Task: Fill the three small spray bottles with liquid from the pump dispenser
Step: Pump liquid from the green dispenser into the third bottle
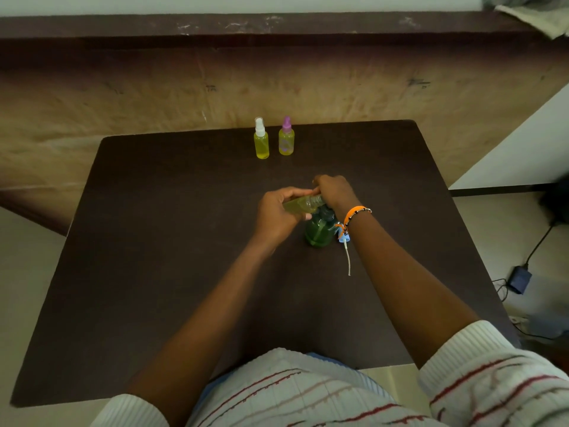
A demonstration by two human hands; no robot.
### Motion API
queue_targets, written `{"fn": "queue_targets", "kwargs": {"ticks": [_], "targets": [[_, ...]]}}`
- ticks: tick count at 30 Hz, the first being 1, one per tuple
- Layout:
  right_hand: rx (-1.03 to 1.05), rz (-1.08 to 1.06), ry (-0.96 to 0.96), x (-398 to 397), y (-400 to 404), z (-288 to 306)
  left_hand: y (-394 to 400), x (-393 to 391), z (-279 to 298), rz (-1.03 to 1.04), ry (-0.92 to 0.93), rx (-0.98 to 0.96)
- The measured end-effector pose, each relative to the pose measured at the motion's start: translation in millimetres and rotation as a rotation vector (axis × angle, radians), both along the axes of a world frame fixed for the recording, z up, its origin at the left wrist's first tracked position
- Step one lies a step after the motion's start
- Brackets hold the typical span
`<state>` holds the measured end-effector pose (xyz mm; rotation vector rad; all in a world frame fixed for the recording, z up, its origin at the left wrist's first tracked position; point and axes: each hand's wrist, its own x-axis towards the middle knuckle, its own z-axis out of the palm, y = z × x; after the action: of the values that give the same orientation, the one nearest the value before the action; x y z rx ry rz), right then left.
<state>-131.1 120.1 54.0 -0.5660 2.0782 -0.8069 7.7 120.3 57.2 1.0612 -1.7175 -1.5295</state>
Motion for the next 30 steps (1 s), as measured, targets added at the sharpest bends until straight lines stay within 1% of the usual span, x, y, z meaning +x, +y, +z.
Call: {"fn": "queue_targets", "kwargs": {"ticks": [4, 9, 15, 19, 26, 30], "targets": [[-0.058, -0.037, -0.006, 0.2, 1.1, -0.1, 0.4, -1.3, -2.6, 0.010, 0.000, -0.016], [-0.065, -0.061, 0.025, -1.5, 2.1, -5.3, 0.6, -3.0, -4.0, 0.007, -0.003, -0.016], [0.004, 0.012, 0.056, 1.4, 0.9, 2.2, -1.1, -1.1, -1.3, -0.002, -0.006, 0.000], [0.050, 0.076, 0.129, 5.4, -0.5, 8.3, -1.6, -0.5, -2.8, 0.004, -0.001, 0.005], [-0.004, 0.011, 0.194, 5.6, 2.6, 3.7, -1.3, -1.8, -6.3, 0.022, 0.009, 0.016], [-0.011, -0.005, 0.194, 5.3, 3.0, 0.7, -1.0, -2.7, -10.6, 0.031, -0.013, 0.013]]}}
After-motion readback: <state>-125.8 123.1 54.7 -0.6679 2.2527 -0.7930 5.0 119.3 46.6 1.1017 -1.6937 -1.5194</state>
